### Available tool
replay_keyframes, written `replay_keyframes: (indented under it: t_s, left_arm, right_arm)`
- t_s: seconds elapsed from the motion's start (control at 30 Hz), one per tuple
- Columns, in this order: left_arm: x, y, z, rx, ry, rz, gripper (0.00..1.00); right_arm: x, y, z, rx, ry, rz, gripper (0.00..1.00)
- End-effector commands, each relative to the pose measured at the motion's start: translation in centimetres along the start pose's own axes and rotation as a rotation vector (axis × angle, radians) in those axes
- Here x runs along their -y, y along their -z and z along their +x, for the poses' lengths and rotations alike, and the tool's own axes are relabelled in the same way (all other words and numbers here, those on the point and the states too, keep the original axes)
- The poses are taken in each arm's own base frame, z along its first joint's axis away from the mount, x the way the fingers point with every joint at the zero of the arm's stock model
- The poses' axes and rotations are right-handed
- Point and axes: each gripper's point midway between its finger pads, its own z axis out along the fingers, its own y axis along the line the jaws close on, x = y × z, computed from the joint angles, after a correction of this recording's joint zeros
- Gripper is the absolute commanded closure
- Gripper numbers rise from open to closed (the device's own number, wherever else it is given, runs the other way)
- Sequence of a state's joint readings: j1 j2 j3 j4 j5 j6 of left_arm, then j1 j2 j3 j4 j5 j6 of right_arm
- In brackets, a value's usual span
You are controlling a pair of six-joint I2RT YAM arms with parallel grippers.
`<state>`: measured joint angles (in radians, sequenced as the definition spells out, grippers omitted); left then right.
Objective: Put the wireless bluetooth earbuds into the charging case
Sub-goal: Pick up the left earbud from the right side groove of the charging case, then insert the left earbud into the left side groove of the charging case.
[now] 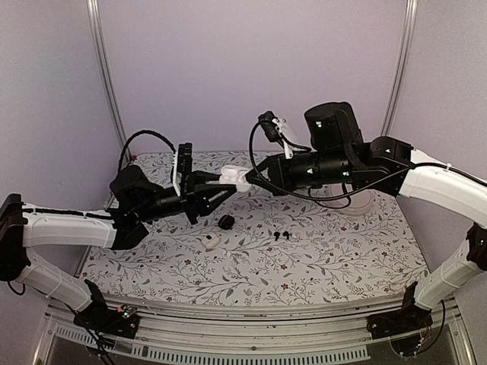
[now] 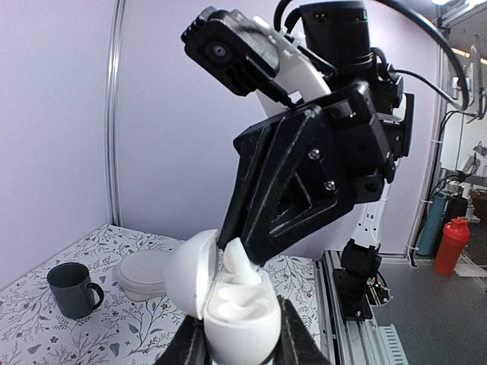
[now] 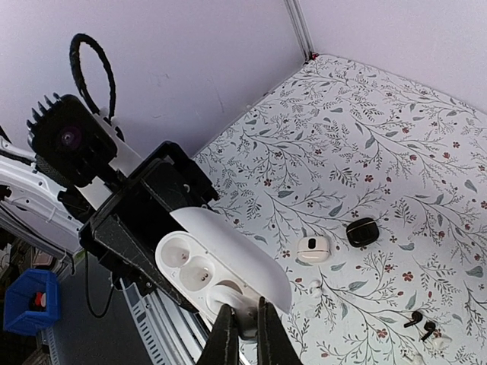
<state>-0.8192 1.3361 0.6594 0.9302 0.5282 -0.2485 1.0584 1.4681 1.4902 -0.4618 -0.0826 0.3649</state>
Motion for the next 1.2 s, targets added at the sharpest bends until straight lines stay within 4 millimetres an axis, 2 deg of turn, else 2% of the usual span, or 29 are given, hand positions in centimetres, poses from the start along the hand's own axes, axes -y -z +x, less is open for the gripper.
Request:
replay_keyframes:
  t_s: [0.0,0.47,0.73,1.17]
  left_arm:
    - [0.3,-0.1,0.2,0.014,0.008,0.001,1.00]
    - [0.0,-0.1,0.0,0.027,0.006,-0.013,1.00]
    - [0.0,-0.2,0.1,0.029,0.005,-0.011,1.00]
    - [0.0,-0.2,-0.2,0.039,0.006,-0.015,1.00]
  right_arm:
    - [-0.6,1.2,-1.9,0.081,-0.005,-0.012,0.96]
    - [-1.4,1.5,-2.6,0.115,-0.023,-0.057,0.96]
    - [-2.6,0.2,-2.5,0.118,-0.070,-0.144,0.96]
    - [-1.9,-1.5,-1.1,0.075,-0.070,-0.088,0.96]
